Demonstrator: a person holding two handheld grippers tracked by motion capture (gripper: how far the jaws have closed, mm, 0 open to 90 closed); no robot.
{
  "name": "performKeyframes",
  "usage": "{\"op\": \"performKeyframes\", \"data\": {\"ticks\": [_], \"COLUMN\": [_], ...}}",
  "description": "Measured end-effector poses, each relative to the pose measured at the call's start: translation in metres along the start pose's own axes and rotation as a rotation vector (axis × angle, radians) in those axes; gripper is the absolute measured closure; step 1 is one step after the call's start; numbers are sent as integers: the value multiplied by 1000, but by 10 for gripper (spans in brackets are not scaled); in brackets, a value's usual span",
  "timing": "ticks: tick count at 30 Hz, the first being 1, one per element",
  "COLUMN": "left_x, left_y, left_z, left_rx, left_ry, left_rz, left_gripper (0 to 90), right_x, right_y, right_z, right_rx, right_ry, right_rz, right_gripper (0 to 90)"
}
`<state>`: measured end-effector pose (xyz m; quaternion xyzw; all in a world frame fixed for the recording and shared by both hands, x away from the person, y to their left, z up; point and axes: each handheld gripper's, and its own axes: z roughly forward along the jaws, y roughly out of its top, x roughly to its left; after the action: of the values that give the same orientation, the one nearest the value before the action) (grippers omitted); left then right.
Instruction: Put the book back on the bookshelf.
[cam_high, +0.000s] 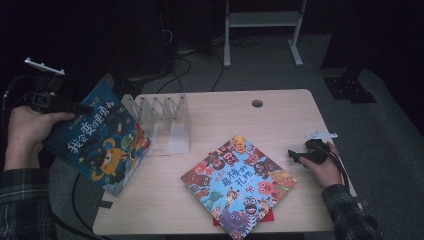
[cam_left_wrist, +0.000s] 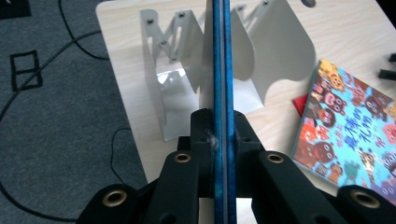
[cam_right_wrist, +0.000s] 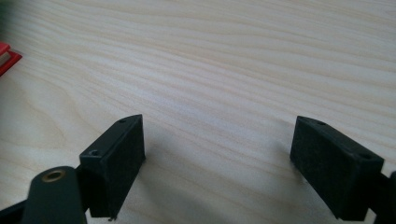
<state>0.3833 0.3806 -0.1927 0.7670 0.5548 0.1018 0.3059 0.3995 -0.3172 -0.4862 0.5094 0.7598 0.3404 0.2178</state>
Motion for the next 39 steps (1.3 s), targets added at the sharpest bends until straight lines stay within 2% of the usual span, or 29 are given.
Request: {"op": "performKeyframes", "data": {"ticks": [4,13,19,33,39], "left_x": [3,14,13,15,19], "left_y": [7,23,34,57,64], "left_z": [8,25,35,52,57], "left_rx": [2,0,7,15,15], "left_ry": [24,46,51,94,89], "left_rz": [-18,-68,-89,-125,-143], "left_gripper": [824,824,824,824,823], "right_x": [0,0,0,0,0], "right_y": [0,0,0,0,0], "right_z": [0,0,0,0,0], "right_rx": [1,0,0,0,-1], "right_ry": [0,0,0,2,3], "right_rz": [0,0,0,0,-2], "right_gripper": [167,167,167,167,166]}}
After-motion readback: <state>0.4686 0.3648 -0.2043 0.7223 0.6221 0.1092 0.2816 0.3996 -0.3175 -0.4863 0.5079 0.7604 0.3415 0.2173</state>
